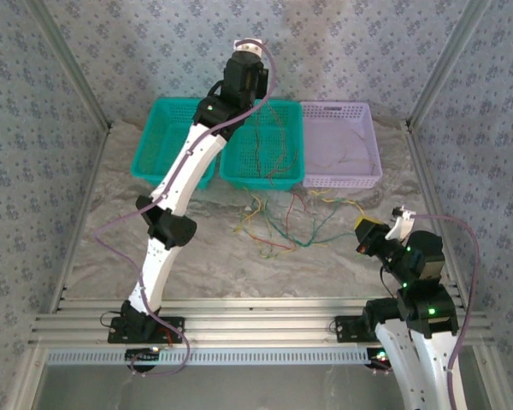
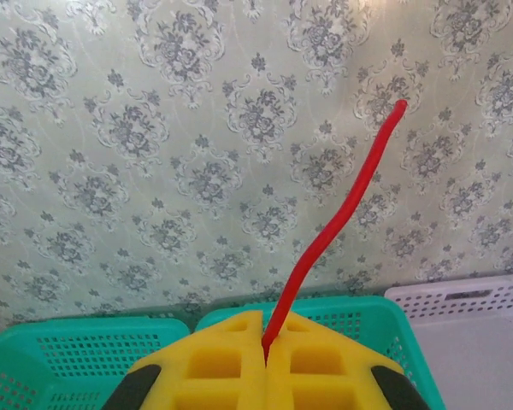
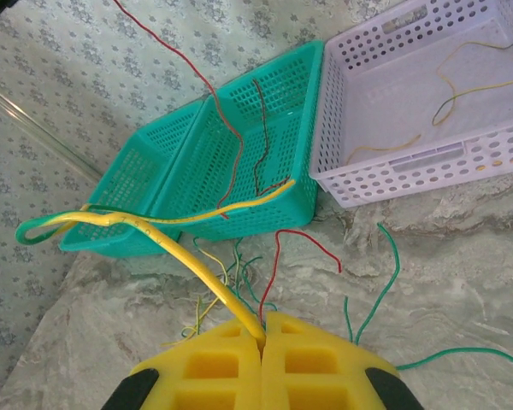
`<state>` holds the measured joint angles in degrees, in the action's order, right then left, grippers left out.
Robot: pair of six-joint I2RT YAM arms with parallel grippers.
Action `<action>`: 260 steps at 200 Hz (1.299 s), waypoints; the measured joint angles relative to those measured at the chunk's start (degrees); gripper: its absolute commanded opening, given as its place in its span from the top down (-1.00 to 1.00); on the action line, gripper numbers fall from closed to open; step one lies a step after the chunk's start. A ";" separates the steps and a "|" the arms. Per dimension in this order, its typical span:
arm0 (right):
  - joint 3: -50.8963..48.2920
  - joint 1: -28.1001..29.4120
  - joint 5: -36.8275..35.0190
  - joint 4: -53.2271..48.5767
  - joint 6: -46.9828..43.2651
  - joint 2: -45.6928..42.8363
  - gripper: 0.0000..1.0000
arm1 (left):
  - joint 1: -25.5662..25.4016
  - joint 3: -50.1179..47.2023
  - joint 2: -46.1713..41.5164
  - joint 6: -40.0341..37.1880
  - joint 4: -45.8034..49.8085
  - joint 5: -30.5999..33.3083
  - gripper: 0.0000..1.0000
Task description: Untangle the cables
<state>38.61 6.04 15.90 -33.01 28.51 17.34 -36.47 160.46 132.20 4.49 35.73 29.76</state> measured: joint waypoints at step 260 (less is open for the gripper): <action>-1.88 0.61 0.02 0.85 0.00 1.92 1.00 | -0.59 1.77 0.94 -3.06 -6.38 1.16 1.00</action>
<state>36.73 6.66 15.92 -32.16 28.51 19.27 -37.06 162.23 133.14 1.43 29.34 30.92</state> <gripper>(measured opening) 0.044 0.039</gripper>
